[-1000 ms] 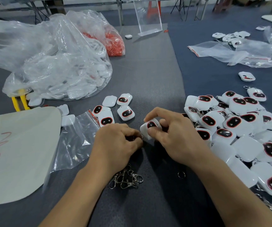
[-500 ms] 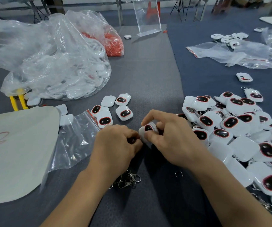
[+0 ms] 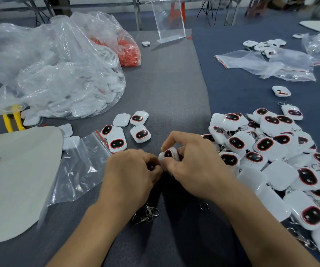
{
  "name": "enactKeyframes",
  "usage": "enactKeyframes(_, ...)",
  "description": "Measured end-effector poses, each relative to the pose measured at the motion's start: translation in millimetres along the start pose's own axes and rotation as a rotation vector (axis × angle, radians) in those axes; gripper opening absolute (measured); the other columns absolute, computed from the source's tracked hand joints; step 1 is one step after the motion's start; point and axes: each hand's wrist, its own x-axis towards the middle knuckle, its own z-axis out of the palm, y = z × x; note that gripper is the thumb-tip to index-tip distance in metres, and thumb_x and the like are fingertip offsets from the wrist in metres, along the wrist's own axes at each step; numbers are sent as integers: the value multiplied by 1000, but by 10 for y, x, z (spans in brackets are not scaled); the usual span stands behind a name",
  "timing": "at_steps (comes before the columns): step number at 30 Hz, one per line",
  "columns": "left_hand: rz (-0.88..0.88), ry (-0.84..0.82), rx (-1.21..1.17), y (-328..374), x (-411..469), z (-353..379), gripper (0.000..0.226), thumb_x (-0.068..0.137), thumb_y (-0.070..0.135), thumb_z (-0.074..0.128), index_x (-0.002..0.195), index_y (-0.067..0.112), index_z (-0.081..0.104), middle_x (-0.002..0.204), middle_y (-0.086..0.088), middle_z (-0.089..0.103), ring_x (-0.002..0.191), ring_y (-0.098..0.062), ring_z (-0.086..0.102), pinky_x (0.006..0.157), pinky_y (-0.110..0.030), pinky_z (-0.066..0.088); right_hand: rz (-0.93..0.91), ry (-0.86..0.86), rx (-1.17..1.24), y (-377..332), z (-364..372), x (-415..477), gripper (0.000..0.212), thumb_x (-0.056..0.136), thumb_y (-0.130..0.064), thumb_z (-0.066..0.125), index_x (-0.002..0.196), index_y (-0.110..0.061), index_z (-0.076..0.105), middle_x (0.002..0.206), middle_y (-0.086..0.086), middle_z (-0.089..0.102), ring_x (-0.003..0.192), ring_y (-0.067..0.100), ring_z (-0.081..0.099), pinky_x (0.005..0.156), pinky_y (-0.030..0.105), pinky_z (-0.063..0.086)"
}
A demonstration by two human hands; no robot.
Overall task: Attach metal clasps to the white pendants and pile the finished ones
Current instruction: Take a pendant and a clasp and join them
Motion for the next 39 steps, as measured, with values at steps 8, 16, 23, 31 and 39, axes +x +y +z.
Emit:
enactKeyframes(8, 73, -13, 20, -42, 3, -30, 24, 75, 45, 64, 74, 26, 78, 64, 6, 65, 67, -19, 58, 60, -33, 42, 239, -65, 449, 59, -17, 6, 8, 88, -8, 71, 91, -15, 68, 53, 9, 60, 39, 14, 49, 43, 24, 39)
enactKeyframes(16, 19, 135, -252, -63, 10, -70, 17, 70, 24, 75, 82, 37, 74, 68, 15, 67, 70, -8, 61, 64, -21, 45, 382, -85, 811, 59, -59, 59, 8, 93, 3, 63, 99, -1, 66, 57, 13, 60, 38, 14, 46, 37, 19, 26)
enactKeyframes(23, -204, 30, -770, -92, 75, -95, 38, 75, 10, 85, 82, 47, 80, 80, 11, 78, 70, 2, 68, 66, -12, 51, 427, -155, 1080, 22, -129, 69, 12, 96, 0, 56, 102, -1, 66, 59, 16, 60, 38, 11, 41, 40, 18, 27)
enactKeyframes(31, -285, 42, -955, 6, 62, -96, 18, 55, 35, 81, 73, 37, 82, 74, 6, 77, 66, 1, 66, 64, -13, 52, 387, -243, 1205, 28, -112, 54, 15, 96, -2, 53, 107, 0, 64, 61, 16, 57, 37, 8, 39, 36, 17, 27)
enactKeyframes(39, -207, -35, -1010, -28, 59, -122, 19, 54, 31, 88, 69, 23, 81, 65, 3, 69, 64, -6, 55, 61, -15, 45, 300, -270, 1204, 18, -146, 34, 22, 73, -10, 67, 94, -5, 71, 60, 17, 55, 36, 11, 36, 36, 19, 28)
